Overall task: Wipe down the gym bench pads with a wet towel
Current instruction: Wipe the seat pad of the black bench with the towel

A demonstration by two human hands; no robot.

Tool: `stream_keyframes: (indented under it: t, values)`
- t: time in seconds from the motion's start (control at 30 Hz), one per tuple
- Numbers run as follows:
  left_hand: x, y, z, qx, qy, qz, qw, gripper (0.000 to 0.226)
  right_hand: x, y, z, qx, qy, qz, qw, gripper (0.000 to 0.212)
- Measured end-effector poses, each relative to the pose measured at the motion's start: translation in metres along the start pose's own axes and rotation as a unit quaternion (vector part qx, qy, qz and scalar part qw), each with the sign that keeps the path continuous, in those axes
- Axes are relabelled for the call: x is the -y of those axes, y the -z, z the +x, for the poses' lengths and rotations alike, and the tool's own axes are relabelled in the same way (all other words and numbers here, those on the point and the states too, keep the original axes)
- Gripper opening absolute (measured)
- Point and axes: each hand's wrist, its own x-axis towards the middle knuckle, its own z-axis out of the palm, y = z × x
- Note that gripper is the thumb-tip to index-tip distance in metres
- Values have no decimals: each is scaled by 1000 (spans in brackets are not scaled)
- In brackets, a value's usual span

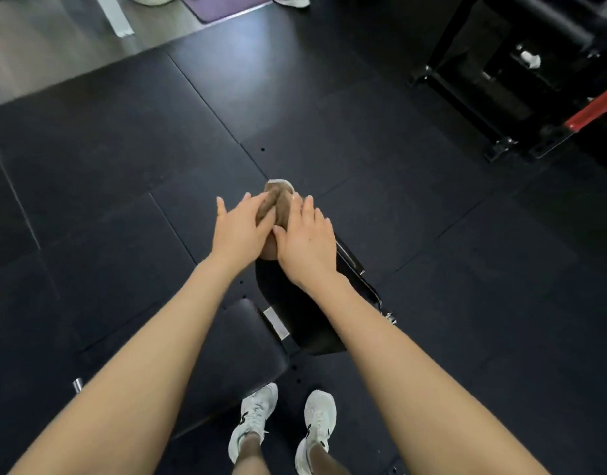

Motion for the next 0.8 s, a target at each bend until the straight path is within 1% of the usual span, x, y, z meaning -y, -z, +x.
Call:
stream_keyframes:
  t: [0.07,0.13,0.17,0.27,0.4,0.5,0.53,0.57,0.6,0.63,0.7,0.73,0.77,0.8]
  values:
    - [5,5,9,40,6,-52,998,39,1,2,8,2,22,8,1000,67]
    - [1,4,2,60,-37,-72,995,44,-11,4,-5,-9,45,21,999,69]
    - [-1,1,-5,66,-71,-60,994,47,-19,4,-16,-14,49,32,998,67]
    - [-11,-10,-25,81,-178,30,980,50,-41,3,-55,-40,34,67,996,62]
    - [-35,-25,-47,87,-292,156,940,55,-61,-6,-99,-60,-36,72,995,66]
    - [-50,-35,-65,76,-337,231,910,52,-72,-15,-128,-79,-75,72,991,63]
    - [-54,-40,-71,80,-345,243,903,51,-74,-19,-139,-88,-88,96,988,62]
    - [-59,-45,-79,90,-357,249,896,51,-73,-23,-151,-87,-112,144,979,60]
    - [-63,-51,-87,103,-376,254,885,49,-72,-25,-161,-76,-147,217,962,58]
    - [-67,-59,-94,114,-402,263,870,49,-69,-29,-170,-69,-190,306,930,59]
    - [-74,-70,-104,130,-447,288,837,51,-59,-33,-181,-78,-264,486,829,61]
    - [-76,-71,-105,129,-458,294,829,49,-53,-33,-181,-104,-276,555,778,61]
    - [-78,-70,-102,117,-463,289,830,45,-47,-30,-179,-134,-282,598,738,61]
    - [-77,-66,-97,99,-462,276,837,41,-42,-26,-175,-154,-286,612,721,62]
